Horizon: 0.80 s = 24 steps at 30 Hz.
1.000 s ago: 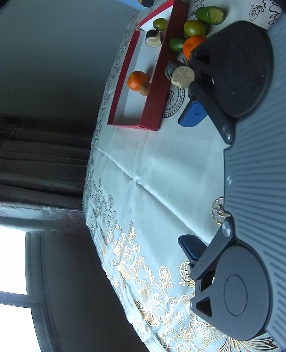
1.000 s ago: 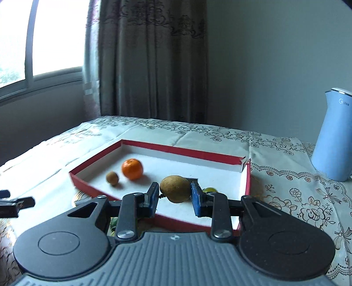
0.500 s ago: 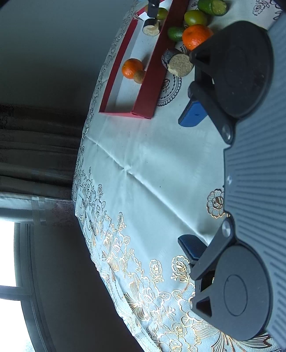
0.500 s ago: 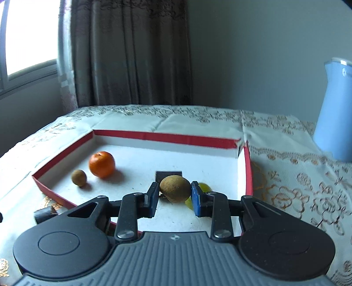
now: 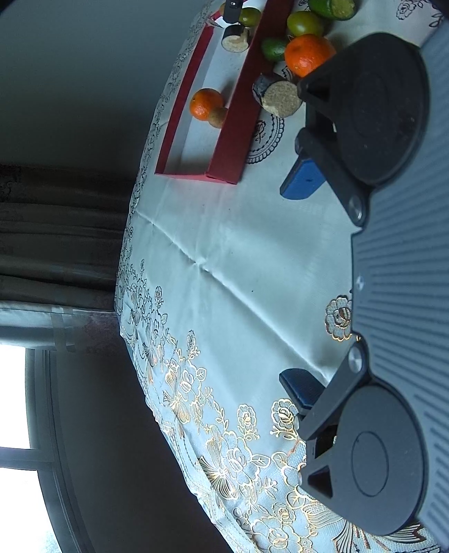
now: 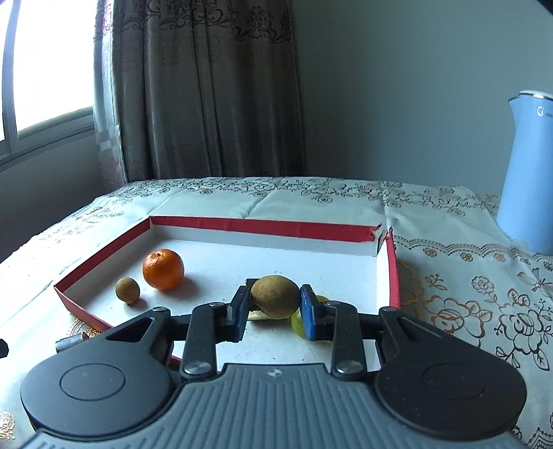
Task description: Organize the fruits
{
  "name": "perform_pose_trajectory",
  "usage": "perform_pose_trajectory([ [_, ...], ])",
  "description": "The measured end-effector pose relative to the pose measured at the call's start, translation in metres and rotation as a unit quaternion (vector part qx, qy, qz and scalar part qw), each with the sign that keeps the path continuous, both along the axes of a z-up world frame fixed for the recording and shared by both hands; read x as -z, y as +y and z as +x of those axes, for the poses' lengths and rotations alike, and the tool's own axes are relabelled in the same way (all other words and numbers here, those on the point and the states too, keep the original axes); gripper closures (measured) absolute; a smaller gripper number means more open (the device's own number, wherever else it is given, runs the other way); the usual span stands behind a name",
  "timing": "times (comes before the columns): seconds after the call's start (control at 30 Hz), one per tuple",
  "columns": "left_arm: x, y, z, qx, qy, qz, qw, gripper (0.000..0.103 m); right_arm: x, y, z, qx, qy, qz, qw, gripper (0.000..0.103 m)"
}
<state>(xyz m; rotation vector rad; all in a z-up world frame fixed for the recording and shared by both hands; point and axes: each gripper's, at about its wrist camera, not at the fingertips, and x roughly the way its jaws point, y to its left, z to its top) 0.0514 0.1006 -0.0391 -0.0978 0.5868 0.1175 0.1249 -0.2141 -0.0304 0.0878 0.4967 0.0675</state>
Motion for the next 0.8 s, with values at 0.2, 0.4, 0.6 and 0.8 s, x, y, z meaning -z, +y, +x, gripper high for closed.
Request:
perform_pose_trajectory([
  [0.2,0.000,0.000,0.000,-0.001,0.000,0.003,1.0000,0.000,0.002,-0.001,0.000,0.002,0.001,0.005,1.000,0.072],
  [0.4,-0.001,0.000,0.000,-0.002,0.000,0.004,1.0000,0.000,0.003,-0.002,-0.001,0.007,-0.002,0.000,1.000,0.071],
  [0.6,-0.002,0.000,-0.001,-0.003,-0.002,0.004,1.0000,0.000,0.001,-0.006,-0.003,0.010,-0.006,0.011,1.000,0.071],
  [0.8,-0.002,0.000,-0.003,-0.002,-0.006,0.005,1.0000,0.000,-0.015,-0.022,-0.020,0.020,-0.023,0.051,0.998,0.060],
])
